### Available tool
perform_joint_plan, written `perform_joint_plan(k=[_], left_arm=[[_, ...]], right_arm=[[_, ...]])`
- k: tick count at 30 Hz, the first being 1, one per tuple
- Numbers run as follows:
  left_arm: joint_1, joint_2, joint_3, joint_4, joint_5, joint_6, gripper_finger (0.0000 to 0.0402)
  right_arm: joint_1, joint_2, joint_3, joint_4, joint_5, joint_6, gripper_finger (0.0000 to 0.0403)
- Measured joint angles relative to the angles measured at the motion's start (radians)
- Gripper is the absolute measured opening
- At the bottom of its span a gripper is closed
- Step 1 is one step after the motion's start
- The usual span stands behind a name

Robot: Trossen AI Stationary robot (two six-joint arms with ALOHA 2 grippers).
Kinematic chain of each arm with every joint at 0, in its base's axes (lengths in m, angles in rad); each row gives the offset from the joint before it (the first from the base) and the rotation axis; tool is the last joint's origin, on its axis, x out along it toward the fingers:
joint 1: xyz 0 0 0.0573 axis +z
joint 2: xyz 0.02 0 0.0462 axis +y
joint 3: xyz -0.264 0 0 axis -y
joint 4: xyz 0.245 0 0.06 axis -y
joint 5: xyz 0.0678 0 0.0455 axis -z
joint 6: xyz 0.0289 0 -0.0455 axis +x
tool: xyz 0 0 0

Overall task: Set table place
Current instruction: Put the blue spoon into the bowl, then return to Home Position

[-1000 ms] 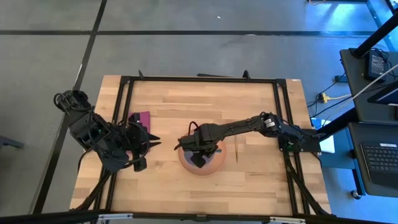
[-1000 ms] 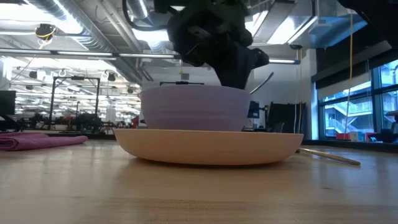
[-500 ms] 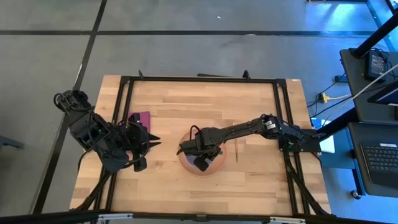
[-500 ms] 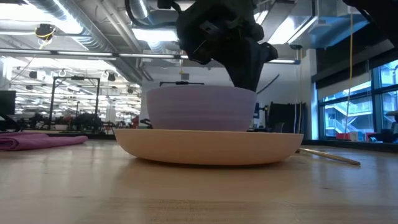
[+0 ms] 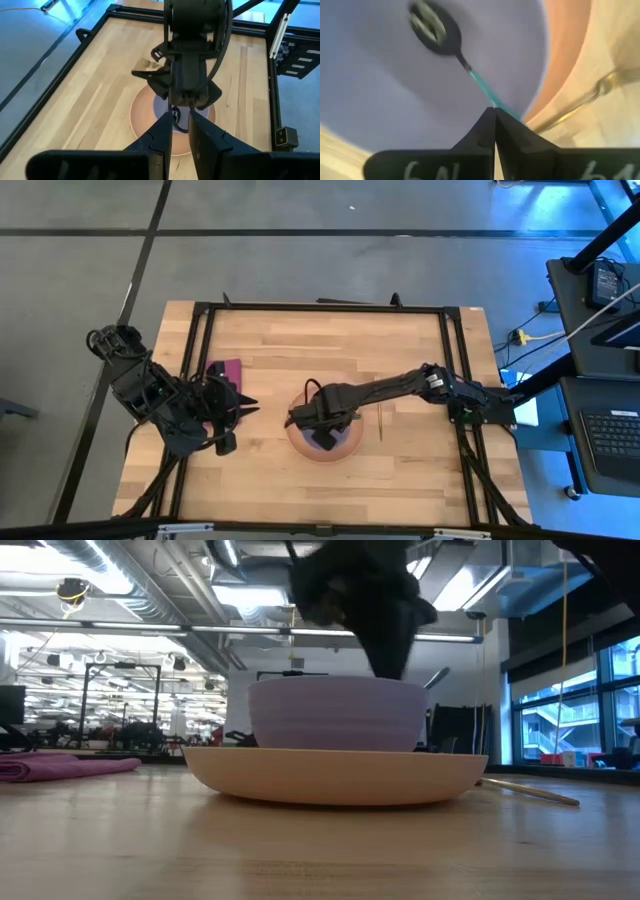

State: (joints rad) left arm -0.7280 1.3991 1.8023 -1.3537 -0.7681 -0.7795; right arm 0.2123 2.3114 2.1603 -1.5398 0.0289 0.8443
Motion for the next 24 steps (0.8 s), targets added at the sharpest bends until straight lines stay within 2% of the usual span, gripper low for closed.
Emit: perform_joint_plan(k=[6, 10, 16, 20, 24], left_arm=[[0.000, 0.000, 0.000, 0.000, -0.003, -0.023, 0.0055], [0.000, -0.025, 0.000, 0.002, -0.004, -0.023, 0.0055], [-0.016, -0.108, 0.000, 0.012, 0.063, -0.024, 0.0055], [-0.039, -0.176, 0.000, 0.007, 0.112, -0.024, 0.0055], [-0.045, -0.225, 0.000, 0.008, 0.123, -0.023, 0.0055]], right_arm=[[0.031, -0.003, 0.198, 0.004, 0.073, -0.048, 0.0010], [0.066, -0.140, 0.133, 0.114, 0.100, -0.089, 0.0010], [0.144, -0.327, 0.130, 0.098, 0.231, -0.144, 0.0010], [0.199, -0.450, 0.133, 0.096, 0.182, -0.221, 0.0010], [0.245, -0.537, 0.133, 0.123, 0.158, -0.151, 0.0010]])
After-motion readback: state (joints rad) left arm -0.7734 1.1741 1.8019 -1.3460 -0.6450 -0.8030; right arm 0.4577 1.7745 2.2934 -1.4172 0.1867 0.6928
